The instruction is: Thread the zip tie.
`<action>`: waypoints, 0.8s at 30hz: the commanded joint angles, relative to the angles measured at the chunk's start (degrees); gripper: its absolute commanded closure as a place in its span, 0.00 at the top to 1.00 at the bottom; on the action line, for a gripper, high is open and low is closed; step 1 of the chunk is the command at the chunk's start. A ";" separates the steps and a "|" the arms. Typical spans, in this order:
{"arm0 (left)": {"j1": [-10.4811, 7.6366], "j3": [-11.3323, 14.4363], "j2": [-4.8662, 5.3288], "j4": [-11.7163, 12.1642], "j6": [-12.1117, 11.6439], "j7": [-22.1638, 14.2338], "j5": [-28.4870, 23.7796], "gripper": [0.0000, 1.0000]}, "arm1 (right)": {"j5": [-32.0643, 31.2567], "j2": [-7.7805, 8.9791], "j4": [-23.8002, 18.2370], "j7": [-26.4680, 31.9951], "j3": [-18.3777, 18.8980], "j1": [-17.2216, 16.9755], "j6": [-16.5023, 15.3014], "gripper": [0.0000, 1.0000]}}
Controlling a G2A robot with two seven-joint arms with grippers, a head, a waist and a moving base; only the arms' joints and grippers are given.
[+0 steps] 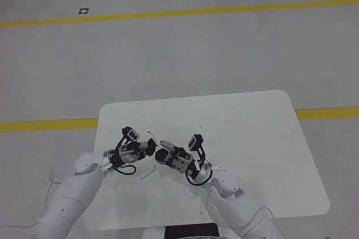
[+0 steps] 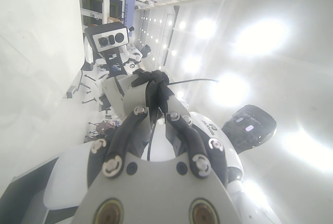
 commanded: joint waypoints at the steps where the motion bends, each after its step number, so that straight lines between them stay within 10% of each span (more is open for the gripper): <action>1: 0.00 0.00 0.00 0.00 -0.01 -0.01 -0.01 0.00 | 0.11 0.03 0.00 -0.26 -0.02 0.01 -0.14 0.36; 24: 0.00 0.00 0.00 0.00 -0.01 -0.01 -0.01 0.00 | 1.75 0.21 0.94 -1.30 -1.25 0.82 -0.93 0.16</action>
